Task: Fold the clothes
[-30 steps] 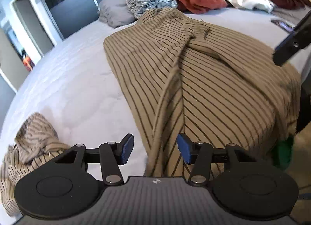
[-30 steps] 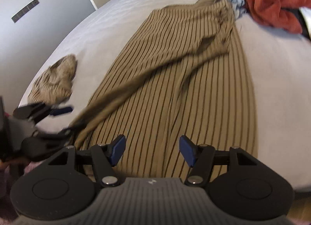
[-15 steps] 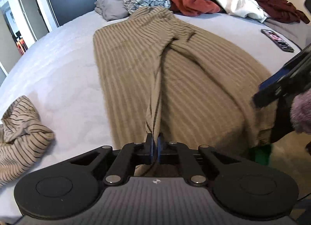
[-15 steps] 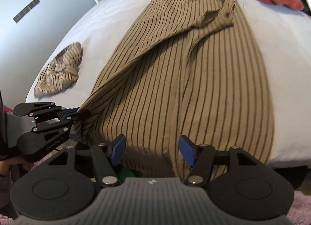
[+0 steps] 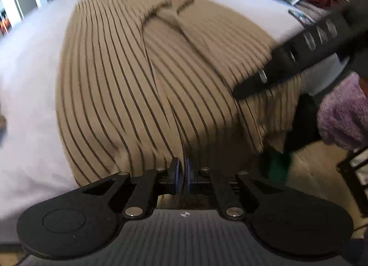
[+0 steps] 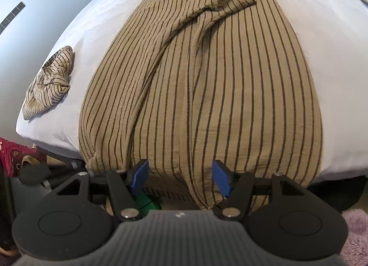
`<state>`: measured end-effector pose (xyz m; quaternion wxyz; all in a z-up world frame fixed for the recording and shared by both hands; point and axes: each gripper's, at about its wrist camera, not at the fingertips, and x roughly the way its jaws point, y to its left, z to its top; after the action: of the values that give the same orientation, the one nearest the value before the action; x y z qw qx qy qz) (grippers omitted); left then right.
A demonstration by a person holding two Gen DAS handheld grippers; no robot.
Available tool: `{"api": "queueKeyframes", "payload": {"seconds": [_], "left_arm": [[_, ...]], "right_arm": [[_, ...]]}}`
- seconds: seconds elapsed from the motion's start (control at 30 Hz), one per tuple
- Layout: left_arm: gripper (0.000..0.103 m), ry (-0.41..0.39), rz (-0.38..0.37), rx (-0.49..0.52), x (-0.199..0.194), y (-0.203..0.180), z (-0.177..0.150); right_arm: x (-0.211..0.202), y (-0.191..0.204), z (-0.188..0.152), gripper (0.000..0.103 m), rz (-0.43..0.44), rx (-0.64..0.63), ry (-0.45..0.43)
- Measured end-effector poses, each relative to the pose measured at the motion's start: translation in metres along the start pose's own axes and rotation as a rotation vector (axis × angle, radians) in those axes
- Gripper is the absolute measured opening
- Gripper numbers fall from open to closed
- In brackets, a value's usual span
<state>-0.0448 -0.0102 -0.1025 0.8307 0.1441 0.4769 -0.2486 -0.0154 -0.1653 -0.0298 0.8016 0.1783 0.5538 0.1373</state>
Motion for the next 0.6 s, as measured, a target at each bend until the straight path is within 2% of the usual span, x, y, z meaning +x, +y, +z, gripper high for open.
{"api": "queueKeyframes", "payload": {"seconds": [0.1,0.13,0.23,0.4,0.53,0.6], "left_arm": [[0.004,0.055,-0.072,-0.009,-0.01,-0.003,-0.018],[0.008,0.07,-0.066,-0.003,-0.014,-0.003,-0.024],[0.018,0.077,0.005,0.004,-0.027,-0.001,-0.038],[0.019,0.043,0.113,-0.008,-0.047,0.016,-0.051],[0.029,0.013,0.188,-0.038,-0.055,0.035,-0.055],[0.029,-0.003,0.231,-0.04,-0.054,0.045,-0.056]], "right_arm": [[0.002,0.004,-0.003,0.065,0.052,0.003,-0.008],[0.003,0.006,-0.005,0.065,0.073,0.002,-0.01],[0.008,0.014,-0.012,0.065,0.133,-0.008,-0.004],[0.026,0.033,-0.025,0.062,0.196,-0.067,0.033],[0.046,0.048,-0.033,0.062,0.207,-0.152,0.053],[0.06,0.052,-0.038,0.061,0.22,-0.172,0.072]]}}
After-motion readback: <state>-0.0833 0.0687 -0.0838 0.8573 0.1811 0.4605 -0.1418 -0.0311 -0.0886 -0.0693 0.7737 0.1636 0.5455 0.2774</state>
